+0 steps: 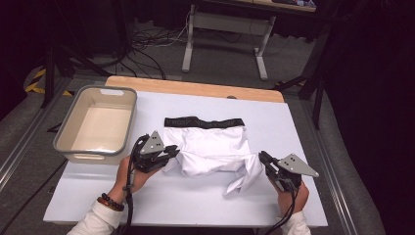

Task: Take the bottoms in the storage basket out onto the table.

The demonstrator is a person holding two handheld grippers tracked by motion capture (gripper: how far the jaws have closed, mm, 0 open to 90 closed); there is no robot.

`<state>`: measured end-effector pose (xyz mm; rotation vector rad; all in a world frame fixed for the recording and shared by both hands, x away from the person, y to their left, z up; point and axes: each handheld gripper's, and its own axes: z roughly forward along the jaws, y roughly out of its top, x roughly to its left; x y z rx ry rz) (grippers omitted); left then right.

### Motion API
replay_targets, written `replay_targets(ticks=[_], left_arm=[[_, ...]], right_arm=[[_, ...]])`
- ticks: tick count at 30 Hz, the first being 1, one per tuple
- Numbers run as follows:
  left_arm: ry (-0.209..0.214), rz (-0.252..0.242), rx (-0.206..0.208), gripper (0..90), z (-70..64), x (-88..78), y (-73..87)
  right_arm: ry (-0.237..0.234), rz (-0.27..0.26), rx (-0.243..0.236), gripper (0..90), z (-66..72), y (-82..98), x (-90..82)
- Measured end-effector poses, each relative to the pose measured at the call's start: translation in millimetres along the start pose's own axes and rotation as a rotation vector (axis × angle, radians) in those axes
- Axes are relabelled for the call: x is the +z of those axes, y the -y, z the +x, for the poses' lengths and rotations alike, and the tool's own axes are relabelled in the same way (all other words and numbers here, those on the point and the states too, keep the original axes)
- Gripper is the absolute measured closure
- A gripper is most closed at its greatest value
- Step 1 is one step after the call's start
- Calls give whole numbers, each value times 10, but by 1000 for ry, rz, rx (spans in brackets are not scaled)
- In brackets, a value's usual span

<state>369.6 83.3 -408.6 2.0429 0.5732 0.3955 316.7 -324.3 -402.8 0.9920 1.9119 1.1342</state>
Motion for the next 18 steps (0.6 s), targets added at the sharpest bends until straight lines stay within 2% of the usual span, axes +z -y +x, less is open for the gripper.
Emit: replay_targets(ticks=[1, 3, 4, 5, 6, 7, 8, 9, 10, 11, 12, 13, 14, 15, 17, 18], left_arm=[[5, -12, 8, 724, -29, -34, -14], [11, -22, 14, 716, -63, -58, -22], [20, -29, 30, 672, -104, -87, -29], [42, -24, 57, 669, -195, -141, -32], [47, -20, 64, 654, -253, -164, -17], [47, -20, 64, 624, -253, -164, -17], [60, -24, 69, 624, -309, -183, 11], [91, -21, 73, 574, -362, -183, 45], [103, 20, 101, 557, -482, -148, 117], [103, 20, 101, 527, -482, -148, 117], [109, 39, 107, 527, -537, -117, 154], [122, 56, 116, 497, -576, -79, 185], [143, 94, 126, 468, -624, 20, 241], [143, 94, 126, 459, -624, 20, 241], [184, 135, 129, 462, -636, 142, 279], [204, 148, 125, 462, -636, 196, 293]], right_arm=[[1, 2, 2, 760, -2, 9, 4], [4, 0, 3, 737, 2, 12, 0], [3, 3, -3, 635, 12, 4, -14], [-10, 4, 0, 633, 15, 1, -32], [-22, 5, 1, 630, 24, 6, -61], [-22, 5, 1, 630, 24, 6, -61], [-36, 9, 1, 613, 41, 16, -96], [-78, 24, -3, 592, 97, 65, -163], [-87, 34, -7, 573, 136, 105, -190], [-94, 48, -12, 558, 175, 149, -212], [-94, 48, -12, 558, 175, 149, -212], [-122, 68, -16, 550, 205, 196, -221], [-148, 112, -18, 495, 264, 290, -230], [-148, 112, -18, 495, 264, 290, -230], [-187, 179, -31, 430, 325, 399, -228], [-187, 179, -31, 430, 325, 399, -228]])
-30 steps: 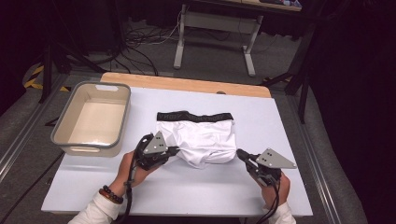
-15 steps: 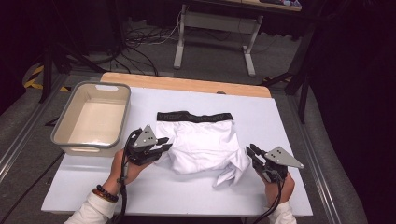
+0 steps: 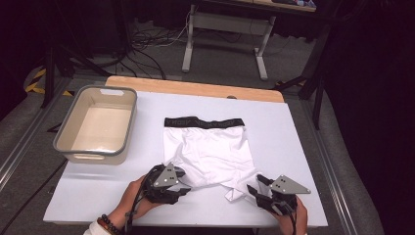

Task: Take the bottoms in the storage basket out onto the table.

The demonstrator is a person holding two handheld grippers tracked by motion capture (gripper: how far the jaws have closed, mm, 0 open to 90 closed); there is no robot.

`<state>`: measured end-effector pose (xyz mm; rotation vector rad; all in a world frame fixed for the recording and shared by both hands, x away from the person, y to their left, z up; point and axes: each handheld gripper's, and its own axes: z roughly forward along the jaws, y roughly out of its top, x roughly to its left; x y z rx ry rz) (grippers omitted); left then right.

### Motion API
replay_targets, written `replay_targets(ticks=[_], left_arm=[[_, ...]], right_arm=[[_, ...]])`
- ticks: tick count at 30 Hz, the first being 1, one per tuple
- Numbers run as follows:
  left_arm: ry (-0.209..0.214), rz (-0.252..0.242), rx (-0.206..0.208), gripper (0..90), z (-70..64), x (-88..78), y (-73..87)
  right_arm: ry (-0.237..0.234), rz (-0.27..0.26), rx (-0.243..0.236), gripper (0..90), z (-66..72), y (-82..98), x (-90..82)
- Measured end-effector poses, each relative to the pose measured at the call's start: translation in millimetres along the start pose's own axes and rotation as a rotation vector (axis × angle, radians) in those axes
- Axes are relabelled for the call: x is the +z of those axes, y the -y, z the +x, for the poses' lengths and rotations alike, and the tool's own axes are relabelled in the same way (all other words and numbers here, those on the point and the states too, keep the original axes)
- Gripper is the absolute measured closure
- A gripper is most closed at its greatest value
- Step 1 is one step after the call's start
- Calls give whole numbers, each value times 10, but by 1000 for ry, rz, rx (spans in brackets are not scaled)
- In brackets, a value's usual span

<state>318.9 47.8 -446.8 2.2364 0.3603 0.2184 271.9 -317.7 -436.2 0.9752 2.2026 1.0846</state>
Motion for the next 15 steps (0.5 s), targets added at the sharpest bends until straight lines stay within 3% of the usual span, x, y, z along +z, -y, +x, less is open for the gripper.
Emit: replay_targets(ticks=[1, 2, 4, 6, 7, 8, 10, 12, 14, 15], left_arm=[[-1, 22, -11, 456, 20, 93, 1], [-1, 22, -11, 454, 20, 93, 1], [-10, 38, -24, 458, 75, 181, -11], [-12, 42, -30, 479, 93, 204, -15], [-24, 46, -44, 493, 129, 244, -22], [-24, 46, -44, 512, 129, 244, -22], [-24, 47, -59, 563, 179, 286, -28], [-34, 53, -64, 697, 218, 291, -34], [-6, 41, -108, 812, 273, 305, -31], [-6, 41, -108, 862, 273, 305, -31]], right_arm=[[-40, 32, 3, 390, 14, 40, 23], [-40, 32, 3, 390, 14, 40, 23], [-79, 82, -10, 386, 13, 60, 90], [-76, 95, -18, 403, 16, 62, 117], [-73, 124, -40, 490, 22, 68, 166], [-73, 124, -40, 490, 22, 68, 166], [-76, 136, -47, 666, 13, 65, 198], [-78, 134, -64, 821, -2, 55, 196], [-89, 127, -74, 865, -12, 43, 185], [-89, 127, -74, 865, -12, 43, 185]])
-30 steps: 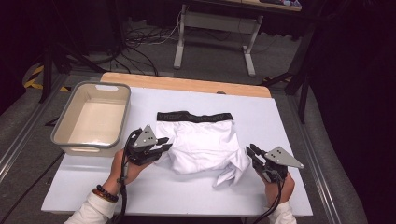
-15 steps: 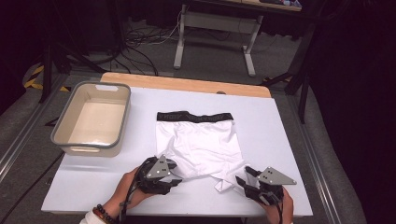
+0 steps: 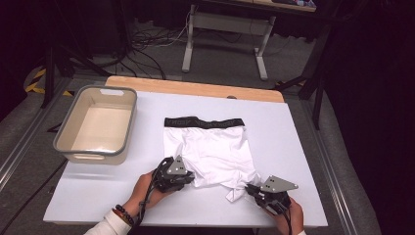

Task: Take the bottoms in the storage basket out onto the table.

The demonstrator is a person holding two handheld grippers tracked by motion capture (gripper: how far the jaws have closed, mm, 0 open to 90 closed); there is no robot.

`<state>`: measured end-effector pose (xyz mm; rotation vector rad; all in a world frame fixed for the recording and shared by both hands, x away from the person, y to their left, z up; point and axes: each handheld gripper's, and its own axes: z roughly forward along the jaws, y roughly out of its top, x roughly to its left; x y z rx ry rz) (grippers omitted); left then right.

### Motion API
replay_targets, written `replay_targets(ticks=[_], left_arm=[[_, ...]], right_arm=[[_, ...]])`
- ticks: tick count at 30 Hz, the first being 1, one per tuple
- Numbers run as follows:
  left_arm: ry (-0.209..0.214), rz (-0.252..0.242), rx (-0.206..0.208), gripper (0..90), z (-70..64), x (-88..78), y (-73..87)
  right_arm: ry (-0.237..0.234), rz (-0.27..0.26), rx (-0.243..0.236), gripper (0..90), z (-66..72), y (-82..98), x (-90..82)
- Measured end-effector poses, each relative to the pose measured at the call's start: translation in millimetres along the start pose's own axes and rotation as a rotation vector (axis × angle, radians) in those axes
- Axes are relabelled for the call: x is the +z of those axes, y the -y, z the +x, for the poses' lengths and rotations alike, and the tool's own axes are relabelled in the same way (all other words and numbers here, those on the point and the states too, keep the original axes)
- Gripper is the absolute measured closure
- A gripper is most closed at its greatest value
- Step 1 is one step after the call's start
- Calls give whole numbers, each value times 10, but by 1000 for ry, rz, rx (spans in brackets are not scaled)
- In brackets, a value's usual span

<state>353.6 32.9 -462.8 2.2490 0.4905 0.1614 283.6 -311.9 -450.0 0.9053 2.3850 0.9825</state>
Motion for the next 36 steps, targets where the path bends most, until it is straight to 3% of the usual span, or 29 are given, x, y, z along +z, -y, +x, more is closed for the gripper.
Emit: replay_targets(ticks=[3, 7, 9, 11, 14, 18, 22, 27, 28, 30, 36], left_arm=[[5, 5, 19, 879, 0, -21, 1], [-1, -32, 39, 883, -13, -165, -13], [-2, -58, 43, 884, -30, -262, -22], [-11, -81, 59, 885, -55, -424, -26], [-31, -120, 58, 887, -53, -597, -25], [-52, -174, 49, 887, -44, -782, -41], [-71, -240, 56, 886, -65, -1032, -81], [-99, -230, 74, 884, -78, -1150, -105], [-105, -239, 72, 883, -73, -1179, -99], [-107, -251, 65, 882, -54, -1211, -94], [-116, -288, 30, 891, 8, -1264, -55]], right_arm=[[14, -20, -9, 866, -8, -22, -30], [47, -101, -22, 868, 7, -79, -158], [54, -118, -28, 869, 8, -94, -193], [99, -161, -41, 868, -11, -144, -319], [125, -225, -19, 870, -36, -164, -451], [146, -268, -16, 874, -31, -186, -532], [141, -309, -20, 869, 18, -236, -570], [129, -335, -4, 865, 73, -270, -570], [94, -333, -4, 867, 135, -298, -531], [79, -316, -33, 865, 215, -335, -473], [24, -288, -53, 859, 314, -375, -324]])
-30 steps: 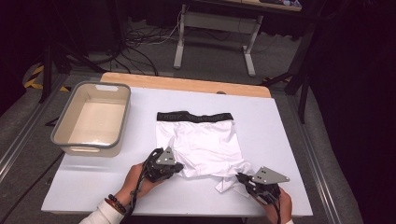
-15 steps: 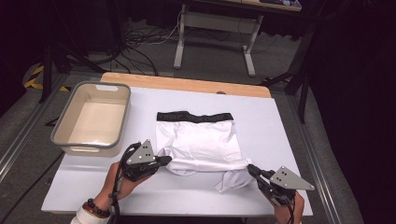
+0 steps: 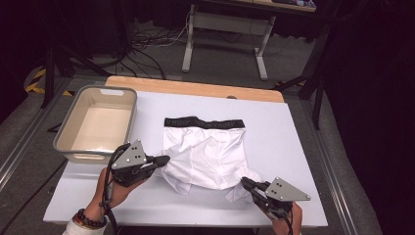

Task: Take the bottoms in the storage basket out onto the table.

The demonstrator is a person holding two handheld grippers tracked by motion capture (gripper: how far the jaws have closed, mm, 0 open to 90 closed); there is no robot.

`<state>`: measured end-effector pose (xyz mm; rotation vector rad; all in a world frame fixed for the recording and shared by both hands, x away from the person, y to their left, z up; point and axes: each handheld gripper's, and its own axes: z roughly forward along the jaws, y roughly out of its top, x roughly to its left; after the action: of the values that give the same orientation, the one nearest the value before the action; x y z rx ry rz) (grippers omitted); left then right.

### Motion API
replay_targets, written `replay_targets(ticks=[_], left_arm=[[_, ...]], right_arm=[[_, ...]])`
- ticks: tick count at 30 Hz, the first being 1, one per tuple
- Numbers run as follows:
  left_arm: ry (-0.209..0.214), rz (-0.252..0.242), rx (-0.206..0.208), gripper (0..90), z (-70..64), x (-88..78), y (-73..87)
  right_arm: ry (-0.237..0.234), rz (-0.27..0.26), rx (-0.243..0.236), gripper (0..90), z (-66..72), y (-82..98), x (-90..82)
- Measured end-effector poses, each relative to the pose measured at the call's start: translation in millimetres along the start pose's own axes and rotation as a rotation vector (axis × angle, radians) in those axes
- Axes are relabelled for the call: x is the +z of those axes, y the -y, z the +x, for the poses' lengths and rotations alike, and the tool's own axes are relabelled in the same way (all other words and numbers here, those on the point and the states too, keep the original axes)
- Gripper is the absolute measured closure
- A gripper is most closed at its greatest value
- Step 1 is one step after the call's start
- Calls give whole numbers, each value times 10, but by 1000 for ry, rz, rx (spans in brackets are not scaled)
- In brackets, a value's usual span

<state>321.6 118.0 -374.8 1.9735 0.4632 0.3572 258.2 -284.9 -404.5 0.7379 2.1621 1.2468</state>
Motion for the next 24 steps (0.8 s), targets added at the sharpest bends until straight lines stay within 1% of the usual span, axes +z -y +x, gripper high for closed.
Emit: replay_targets(ticks=[1, 2, 3, 4, 5, 6, 8, 9, 10, 11, 12, 13, 14, 15, 16, 18, 19, 20, 21, 22, 24], left_arm=[[-9, -5, -7, 891, 9, -3, 7], [-2, -18, -19, 889, 30, -11, 18], [-1, -12, -18, 890, 26, -6, 21], [-1, 0, -8, 889, 10, 7, 24], [-1, 0, -8, 885, 10, 7, 24], [2, 15, 4, 885, -24, 31, 29], [10, 25, 13, 858, -57, 51, 42], [15, 42, 28, 841, -104, 58, 68], [16, 53, 33, 819, -120, 60, 90], [16, 53, 33, 806, -120, 60, 90], [22, 59, 31, 793, -144, 58, 151], [22, 59, 31, 761, -144, 58, 151], [21, 66, 23, 727, -151, 60, 186], [23, 75, 24, 727, -159, 64, 221], [20, 84, 34, 703, -172, 64, 253], [10, 87, 48, 624, -194, 53, 319], [-5, 85, 66, 554, -195, 28, 394], [-16, 89, 58, 535, -185, 20, 432], [-16, 89, 58, 497, -185, 20, 432], [-38, 117, 28, 473, -145, 15, 517], [-61, 154, 18, 462, -118, 27, 602]], right_arm=[[-6, 6, 0, 851, 14, 7, 26], [-23, 21, -5, 820, 41, 16, 70], [-27, 27, -7, 820, 55, 22, 88], [-32, 34, -10, 812, 68, 27, 106], [-32, 34, -10, 812, 68, 27, 106], [-36, 41, -15, 791, 82, 30, 122], [-48, 58, -16, 765, 102, 42, 158], [-49, 65, -20, 737, 107, 44, 168], [-47, 69, -23, 716, 112, 45, 174], [-53, 73, -25, 705, 114, 45, 181], [-62, 77, -29, 686, 122, 43, 190], [-62, 81, -36, 657, 132, 40, 200], [-60, 82, -38, 628, 145, 37, 209], [-60, 82, -38, 628, 145, 37, 209], [-66, 84, -38, 615, 152, 34, 226], [-72, 90, -43, 570, 168, 16, 267], [-84, 87, -40, 552, 184, -12, 327], [-96, 90, -31, 544, 190, -31, 368], [-110, 94, -20, 524, 191, -53, 416], [-125, 102, -13, 505, 192, -79, 476], [-126, 119, -28, 487, 200, -141, 607]])
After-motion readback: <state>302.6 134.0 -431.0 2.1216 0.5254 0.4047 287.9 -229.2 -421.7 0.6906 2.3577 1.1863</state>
